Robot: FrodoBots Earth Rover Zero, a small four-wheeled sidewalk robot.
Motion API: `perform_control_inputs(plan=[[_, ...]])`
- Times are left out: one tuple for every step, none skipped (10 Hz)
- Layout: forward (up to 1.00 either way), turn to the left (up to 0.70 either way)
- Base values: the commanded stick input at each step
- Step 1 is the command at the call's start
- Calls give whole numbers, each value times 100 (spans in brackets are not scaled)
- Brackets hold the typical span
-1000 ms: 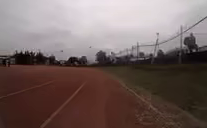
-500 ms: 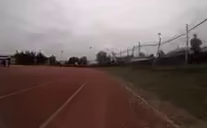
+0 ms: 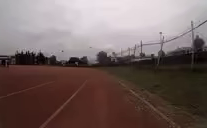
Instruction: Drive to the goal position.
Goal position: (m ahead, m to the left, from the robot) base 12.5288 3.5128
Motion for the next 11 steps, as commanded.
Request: perform_control_inputs(plan=[[70, 0], [70, 0], [70, 0], [70, 0], [0, 0], [0, 0], [0, 0], [0, 0], [0, 0], [0, 0], [0, 0]])
